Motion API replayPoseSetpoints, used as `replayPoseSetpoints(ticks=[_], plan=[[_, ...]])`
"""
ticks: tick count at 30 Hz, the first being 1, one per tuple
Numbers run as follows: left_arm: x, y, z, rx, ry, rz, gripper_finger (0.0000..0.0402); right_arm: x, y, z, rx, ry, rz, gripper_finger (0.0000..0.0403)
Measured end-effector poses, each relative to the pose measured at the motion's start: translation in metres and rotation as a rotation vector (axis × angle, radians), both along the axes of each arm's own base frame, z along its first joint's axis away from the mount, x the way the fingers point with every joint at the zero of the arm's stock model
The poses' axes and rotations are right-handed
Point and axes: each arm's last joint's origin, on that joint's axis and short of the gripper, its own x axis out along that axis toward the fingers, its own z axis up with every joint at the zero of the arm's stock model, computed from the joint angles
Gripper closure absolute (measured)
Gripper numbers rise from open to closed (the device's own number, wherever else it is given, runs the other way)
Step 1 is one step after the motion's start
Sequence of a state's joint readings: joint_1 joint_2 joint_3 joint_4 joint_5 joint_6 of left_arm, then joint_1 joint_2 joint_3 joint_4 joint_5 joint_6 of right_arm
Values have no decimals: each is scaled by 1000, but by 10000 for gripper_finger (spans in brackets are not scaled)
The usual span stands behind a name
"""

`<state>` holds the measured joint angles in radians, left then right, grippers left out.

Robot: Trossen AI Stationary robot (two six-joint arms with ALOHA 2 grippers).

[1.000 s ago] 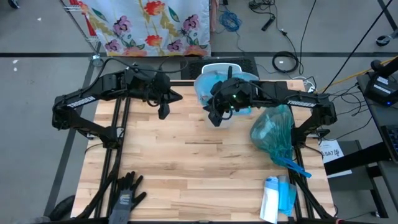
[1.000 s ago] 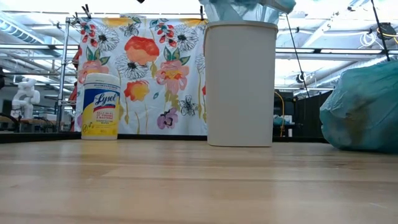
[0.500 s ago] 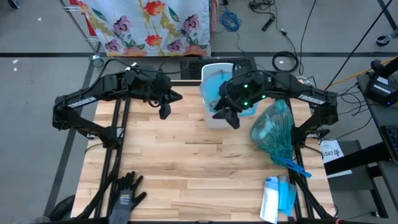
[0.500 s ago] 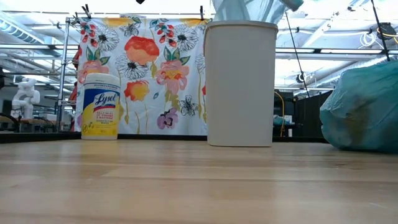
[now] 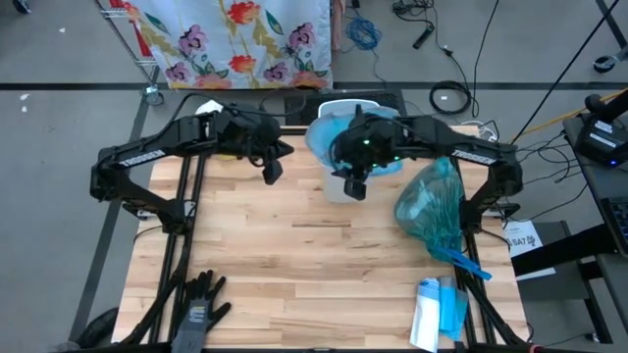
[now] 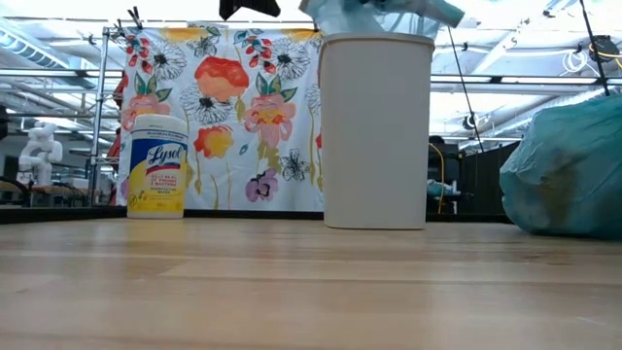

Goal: Place trash/remove bag and relplace
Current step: Insert a new trash bag into the trash bin

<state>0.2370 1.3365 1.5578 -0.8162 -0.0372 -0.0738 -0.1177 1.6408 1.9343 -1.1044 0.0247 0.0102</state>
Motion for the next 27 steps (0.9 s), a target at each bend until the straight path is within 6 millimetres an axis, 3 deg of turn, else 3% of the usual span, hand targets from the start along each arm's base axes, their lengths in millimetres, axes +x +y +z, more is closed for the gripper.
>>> replayPoseSetpoints(ticks=[13, 21, 27], plan=[[10, 5, 16, 57, -185, -29, 384, 5, 1, -5, 25, 13, 55, 261], [14, 26, 16, 38, -239, -44, 384, 6, 1, -5, 40, 11, 43, 261], [29, 42, 5, -17, -249, -100, 384, 7, 1, -4, 41, -3, 39, 261]])
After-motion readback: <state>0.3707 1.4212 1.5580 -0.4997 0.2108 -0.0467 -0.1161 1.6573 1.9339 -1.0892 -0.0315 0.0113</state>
